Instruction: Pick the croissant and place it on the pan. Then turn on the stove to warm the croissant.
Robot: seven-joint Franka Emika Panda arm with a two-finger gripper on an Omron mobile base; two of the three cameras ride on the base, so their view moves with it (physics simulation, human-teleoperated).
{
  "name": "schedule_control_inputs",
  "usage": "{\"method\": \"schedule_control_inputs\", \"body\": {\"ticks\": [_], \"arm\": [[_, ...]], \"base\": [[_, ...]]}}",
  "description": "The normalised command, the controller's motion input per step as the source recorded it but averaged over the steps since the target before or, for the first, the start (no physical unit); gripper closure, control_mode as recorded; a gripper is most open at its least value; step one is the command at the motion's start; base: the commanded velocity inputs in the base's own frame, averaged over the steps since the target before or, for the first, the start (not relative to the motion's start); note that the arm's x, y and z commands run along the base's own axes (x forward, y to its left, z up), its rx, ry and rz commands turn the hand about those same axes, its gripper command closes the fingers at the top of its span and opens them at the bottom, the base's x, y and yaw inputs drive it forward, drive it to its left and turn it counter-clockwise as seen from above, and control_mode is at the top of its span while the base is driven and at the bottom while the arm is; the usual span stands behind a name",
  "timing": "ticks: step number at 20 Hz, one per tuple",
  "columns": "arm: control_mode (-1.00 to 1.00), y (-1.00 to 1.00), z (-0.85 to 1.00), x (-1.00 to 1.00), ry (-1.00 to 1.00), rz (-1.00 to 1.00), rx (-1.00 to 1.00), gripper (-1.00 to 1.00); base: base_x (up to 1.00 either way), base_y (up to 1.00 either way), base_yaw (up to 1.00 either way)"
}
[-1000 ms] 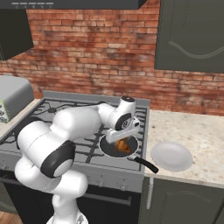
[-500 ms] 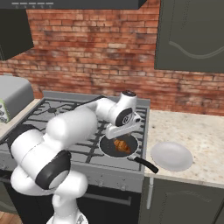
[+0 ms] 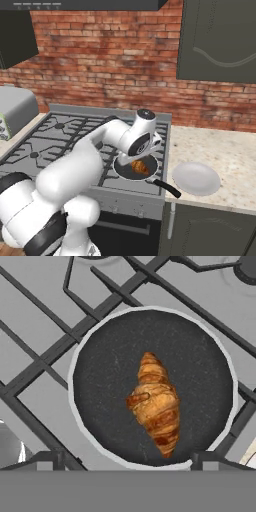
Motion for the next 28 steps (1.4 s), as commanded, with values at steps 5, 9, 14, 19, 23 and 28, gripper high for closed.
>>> {"method": "schedule_control_inputs", "body": {"ticks": [5, 9, 14, 19, 23, 28], "arm": [[-1.00, 0.00, 0.31, -0.47, -0.06, 0.00, 0.01, -1.00], [-1.00, 0.00, 0.18, -0.48, -0.09, 0.00, 0.00, -1.00], [-1.00, 0.00, 0.02, -0.45, -0.20, 0.00, 0.00, -1.00], [-1.00, 0.00, 0.00, -0.29, -0.28, 0.00, 0.01, -1.00], [-1.00, 0.00, 0.00, -0.20, -0.24, 0.00, 0.02, -1.00], [-1.00, 0.00, 0.00, -0.23, -0.21, 0.00, 0.02, -1.00]], "base": [[0.00, 0.00, 0.00], [0.00, 0.00, 0.00], [0.00, 0.00, 0.00], [0.00, 0.00, 0.00], [0.00, 0.00, 0.00], [0.00, 0.00, 0.00]]}}
